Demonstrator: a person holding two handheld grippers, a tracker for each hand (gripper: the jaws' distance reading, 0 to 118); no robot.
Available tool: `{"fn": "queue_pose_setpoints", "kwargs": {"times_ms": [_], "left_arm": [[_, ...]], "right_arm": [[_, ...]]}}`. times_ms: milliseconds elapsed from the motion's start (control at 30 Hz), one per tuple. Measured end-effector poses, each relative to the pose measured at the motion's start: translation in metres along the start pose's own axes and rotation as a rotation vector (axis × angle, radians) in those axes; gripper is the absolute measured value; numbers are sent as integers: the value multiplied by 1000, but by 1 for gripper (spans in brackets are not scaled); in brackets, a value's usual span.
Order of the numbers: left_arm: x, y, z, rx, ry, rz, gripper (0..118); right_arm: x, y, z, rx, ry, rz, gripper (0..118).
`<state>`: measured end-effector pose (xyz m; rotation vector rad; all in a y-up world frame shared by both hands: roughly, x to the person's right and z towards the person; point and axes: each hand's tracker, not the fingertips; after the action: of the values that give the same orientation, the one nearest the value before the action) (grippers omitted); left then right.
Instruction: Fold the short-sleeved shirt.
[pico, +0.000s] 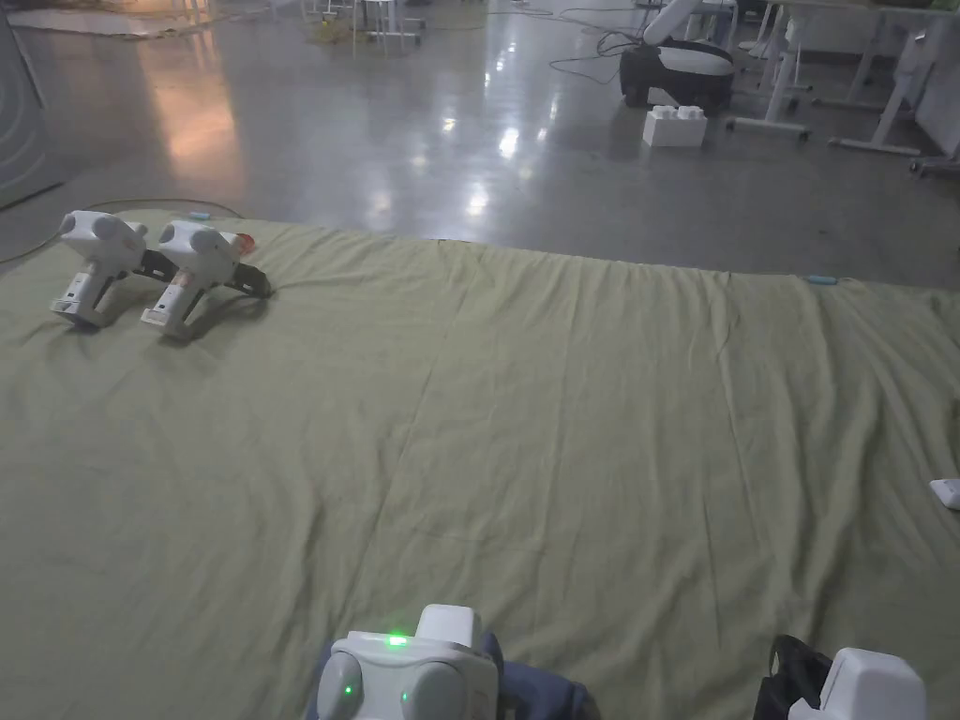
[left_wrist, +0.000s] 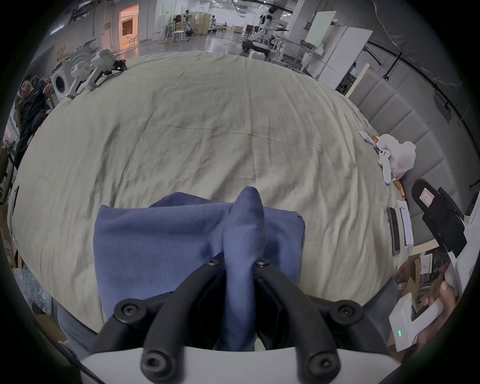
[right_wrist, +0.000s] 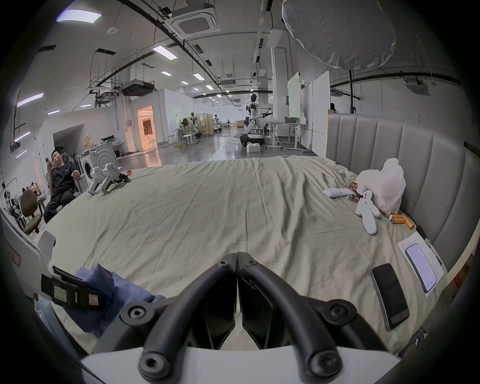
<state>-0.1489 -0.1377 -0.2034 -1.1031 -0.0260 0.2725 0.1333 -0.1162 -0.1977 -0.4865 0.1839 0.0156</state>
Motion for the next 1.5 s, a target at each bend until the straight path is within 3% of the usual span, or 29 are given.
{"fn": "queue_pose_setpoints", "kwargs": {"times_ms": [267,400,567,633,667,733,767,900,1000,1300,1400,1500], "left_arm": [[0,0,9,25,-40,12,12],[-9,3,18,5,-184,54,41],[-28,10,45,92,-204,72,59],[-34,10,48,107,-197,70,53],[-37,11,45,107,-191,62,43],[-38,9,33,92,-163,53,11],[-38,7,24,70,-149,44,7],[-27,-10,-12,-43,-230,30,3],[-17,-22,-29,-45,-300,29,3],[-18,-33,-37,13,-323,24,3],[-24,-23,-5,130,-313,-33,3],[-31,-14,30,359,-242,-75,3]], "right_arm": [[-5,-3,-4,-10,11,4,0],[-7,-3,-4,-11,20,5,0],[-5,-2,-3,-10,20,3,0],[-4,-3,-3,-9,18,1,0],[-3,-3,-3,-9,16,-1,0],[-2,-4,-3,-11,16,-3,0],[-2,-5,-3,-12,15,-3,0],[-2,-6,-3,-20,15,0,0],[-2,-7,-2,-26,14,0,0],[-5,-1,3,-1,21,7,0],[-8,6,8,46,26,5,0],[-14,17,12,113,13,2,0]]}}
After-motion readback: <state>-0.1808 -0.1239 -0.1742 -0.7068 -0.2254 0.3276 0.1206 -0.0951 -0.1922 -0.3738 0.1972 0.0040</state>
